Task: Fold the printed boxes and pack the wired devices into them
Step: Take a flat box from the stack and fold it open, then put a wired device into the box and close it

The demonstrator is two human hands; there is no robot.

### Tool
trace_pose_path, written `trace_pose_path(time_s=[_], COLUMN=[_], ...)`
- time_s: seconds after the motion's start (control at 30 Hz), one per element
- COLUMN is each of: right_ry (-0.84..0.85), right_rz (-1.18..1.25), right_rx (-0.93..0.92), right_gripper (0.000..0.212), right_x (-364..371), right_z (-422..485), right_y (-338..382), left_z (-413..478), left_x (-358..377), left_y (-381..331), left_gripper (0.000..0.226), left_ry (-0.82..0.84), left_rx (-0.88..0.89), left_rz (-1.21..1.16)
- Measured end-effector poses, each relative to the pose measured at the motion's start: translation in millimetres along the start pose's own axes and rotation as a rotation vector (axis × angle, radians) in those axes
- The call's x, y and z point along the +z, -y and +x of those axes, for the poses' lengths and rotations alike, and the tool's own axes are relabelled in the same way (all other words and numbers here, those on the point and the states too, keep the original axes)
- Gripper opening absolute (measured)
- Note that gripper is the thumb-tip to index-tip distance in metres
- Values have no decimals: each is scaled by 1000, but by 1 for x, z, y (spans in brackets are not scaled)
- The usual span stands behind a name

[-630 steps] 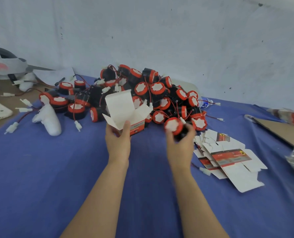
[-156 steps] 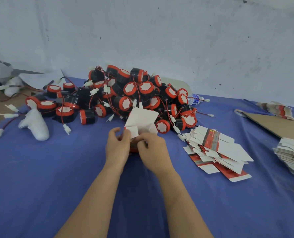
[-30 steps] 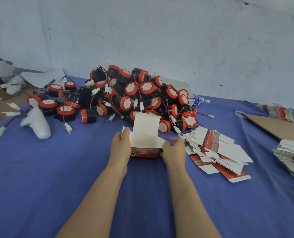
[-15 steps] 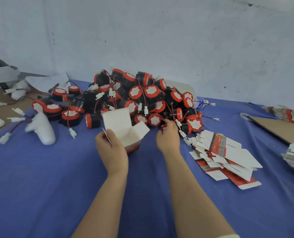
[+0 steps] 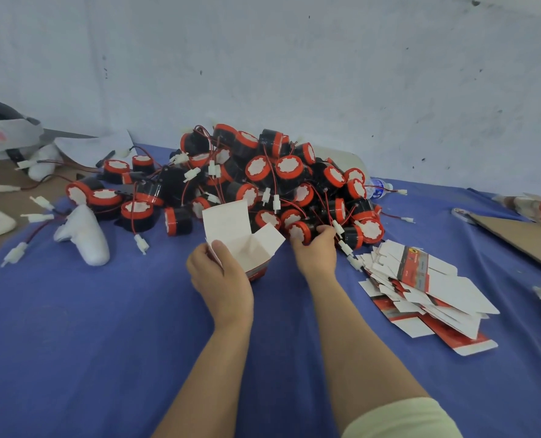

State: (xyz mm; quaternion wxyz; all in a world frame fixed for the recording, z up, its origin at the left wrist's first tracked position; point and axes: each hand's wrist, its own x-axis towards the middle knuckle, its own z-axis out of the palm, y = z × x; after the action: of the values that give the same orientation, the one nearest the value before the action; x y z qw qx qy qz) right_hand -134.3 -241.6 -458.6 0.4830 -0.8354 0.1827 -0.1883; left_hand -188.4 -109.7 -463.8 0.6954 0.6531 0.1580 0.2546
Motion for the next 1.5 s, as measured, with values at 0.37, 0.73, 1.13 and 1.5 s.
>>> trace_pose_path(time_s=[0.37, 0.73, 1.13, 1.5], right_ry=[58, -41, 101, 27], right_rz=[-184, 47, 380, -412], right_rx=[-110, 11, -472, -290], right_gripper=[72, 17, 48, 56], right_x=[2, 4, -40, -13], right_z=[8, -9, -86, -85], right_y=[6, 16, 46, 5], left_z=[-2, 0, -18, -15], left_x=[1, 2, 12, 10], left_y=[0, 4, 7, 3], left_gripper=[39, 38, 33, 50], left_ry=[-35, -33, 291, 481], left_rx=[33, 40, 110, 62], left_rz=[57, 72, 108, 391])
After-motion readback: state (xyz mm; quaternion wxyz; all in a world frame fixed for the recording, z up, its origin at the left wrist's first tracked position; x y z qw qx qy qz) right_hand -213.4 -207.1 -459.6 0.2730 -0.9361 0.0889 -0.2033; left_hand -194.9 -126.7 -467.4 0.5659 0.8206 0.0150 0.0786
